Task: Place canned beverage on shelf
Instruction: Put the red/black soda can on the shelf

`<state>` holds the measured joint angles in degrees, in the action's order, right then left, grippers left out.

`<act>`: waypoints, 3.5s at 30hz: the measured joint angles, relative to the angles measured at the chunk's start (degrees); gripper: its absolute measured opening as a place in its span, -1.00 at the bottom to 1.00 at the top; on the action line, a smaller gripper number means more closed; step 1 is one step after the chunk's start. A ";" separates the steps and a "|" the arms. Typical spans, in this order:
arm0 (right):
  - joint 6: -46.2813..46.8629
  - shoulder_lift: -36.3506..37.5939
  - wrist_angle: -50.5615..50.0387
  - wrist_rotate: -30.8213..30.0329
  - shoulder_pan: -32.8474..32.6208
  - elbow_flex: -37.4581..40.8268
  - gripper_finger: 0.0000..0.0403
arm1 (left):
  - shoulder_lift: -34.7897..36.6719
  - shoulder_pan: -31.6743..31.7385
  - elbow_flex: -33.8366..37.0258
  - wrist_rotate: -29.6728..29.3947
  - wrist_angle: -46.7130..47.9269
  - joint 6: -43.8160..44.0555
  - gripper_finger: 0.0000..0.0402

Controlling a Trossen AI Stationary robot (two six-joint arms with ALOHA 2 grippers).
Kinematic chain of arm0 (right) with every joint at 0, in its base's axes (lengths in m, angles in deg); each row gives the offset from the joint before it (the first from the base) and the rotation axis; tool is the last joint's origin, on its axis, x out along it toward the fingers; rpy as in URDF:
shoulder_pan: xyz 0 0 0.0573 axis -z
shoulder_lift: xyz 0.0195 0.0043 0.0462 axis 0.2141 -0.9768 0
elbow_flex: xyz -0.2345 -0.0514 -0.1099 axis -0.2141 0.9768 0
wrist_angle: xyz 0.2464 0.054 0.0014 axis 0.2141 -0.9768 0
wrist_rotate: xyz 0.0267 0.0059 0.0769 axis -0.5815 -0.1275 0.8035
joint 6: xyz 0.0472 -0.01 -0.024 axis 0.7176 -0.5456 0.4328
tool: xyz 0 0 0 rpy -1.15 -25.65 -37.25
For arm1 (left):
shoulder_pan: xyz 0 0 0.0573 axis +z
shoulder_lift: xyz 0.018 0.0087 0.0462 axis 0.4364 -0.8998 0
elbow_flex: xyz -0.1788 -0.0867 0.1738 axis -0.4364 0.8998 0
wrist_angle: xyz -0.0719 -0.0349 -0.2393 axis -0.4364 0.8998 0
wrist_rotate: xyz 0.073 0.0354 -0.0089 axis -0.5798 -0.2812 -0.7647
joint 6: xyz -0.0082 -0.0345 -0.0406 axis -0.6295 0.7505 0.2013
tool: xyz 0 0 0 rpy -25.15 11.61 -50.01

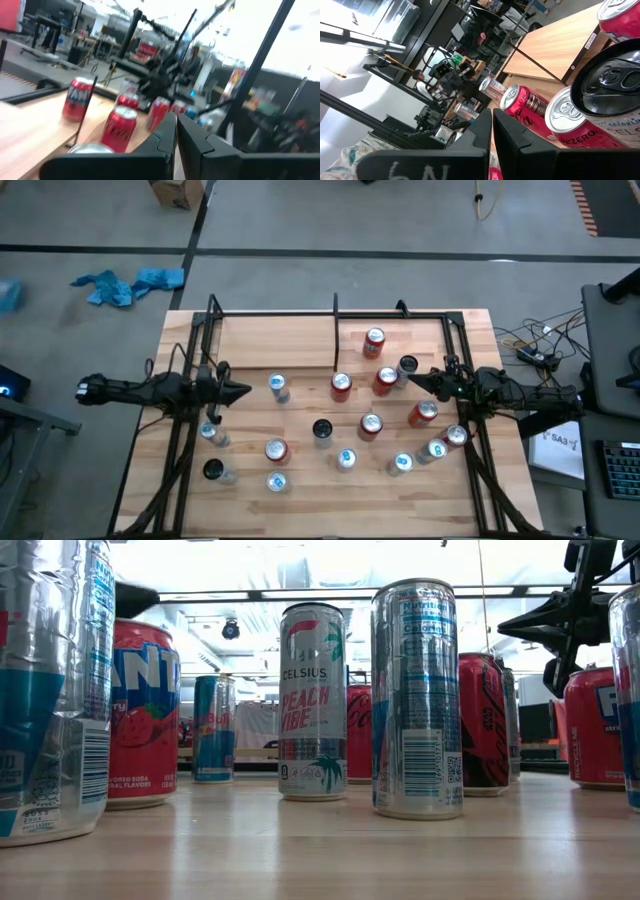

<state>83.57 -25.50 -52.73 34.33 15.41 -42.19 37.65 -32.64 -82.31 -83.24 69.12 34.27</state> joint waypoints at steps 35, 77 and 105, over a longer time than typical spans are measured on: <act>-23.34 -4.13 19.32 -10.36 0.00 -0.12 -0.95 | 0.02 0.00 0.00 -0.22 -21.36 -14.59 -1.00; -31.24 -41.90 -12.80 -10.57 0.00 -42.59 -0.95 | -27.39 0.00 -18.42 -1.43 -16.96 -21.84 -1.00; -47.60 -67.62 -40.84 -5.99 -0.04 -62.69 -0.95 | -39.00 0.00 -33.63 -3.23 6.58 -26.44 -1.00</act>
<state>35.98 -93.11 -93.57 28.34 15.37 -104.88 -1.36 -32.64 -115.93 -86.47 75.70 7.83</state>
